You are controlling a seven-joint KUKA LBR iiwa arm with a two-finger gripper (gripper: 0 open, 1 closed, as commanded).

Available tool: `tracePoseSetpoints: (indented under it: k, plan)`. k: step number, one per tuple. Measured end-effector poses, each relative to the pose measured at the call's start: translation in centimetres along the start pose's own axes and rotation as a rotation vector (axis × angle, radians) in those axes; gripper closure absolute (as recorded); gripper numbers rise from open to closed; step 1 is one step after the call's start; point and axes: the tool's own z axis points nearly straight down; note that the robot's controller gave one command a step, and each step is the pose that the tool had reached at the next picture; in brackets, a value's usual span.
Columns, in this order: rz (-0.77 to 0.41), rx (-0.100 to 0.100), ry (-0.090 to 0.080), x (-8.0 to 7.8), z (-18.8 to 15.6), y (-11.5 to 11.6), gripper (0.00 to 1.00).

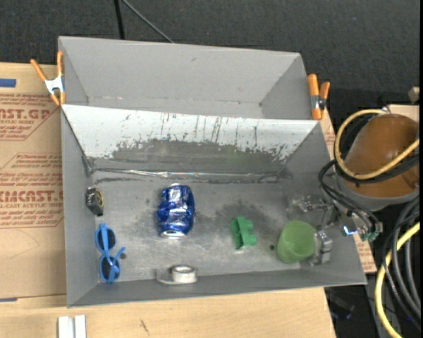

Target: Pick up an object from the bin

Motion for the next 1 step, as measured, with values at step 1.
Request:
tracePoseSetpoints:
  k: [1]
  plan:
    - [-0.004,-0.002,-0.001,-0.15,-0.14,0.35,1.0]
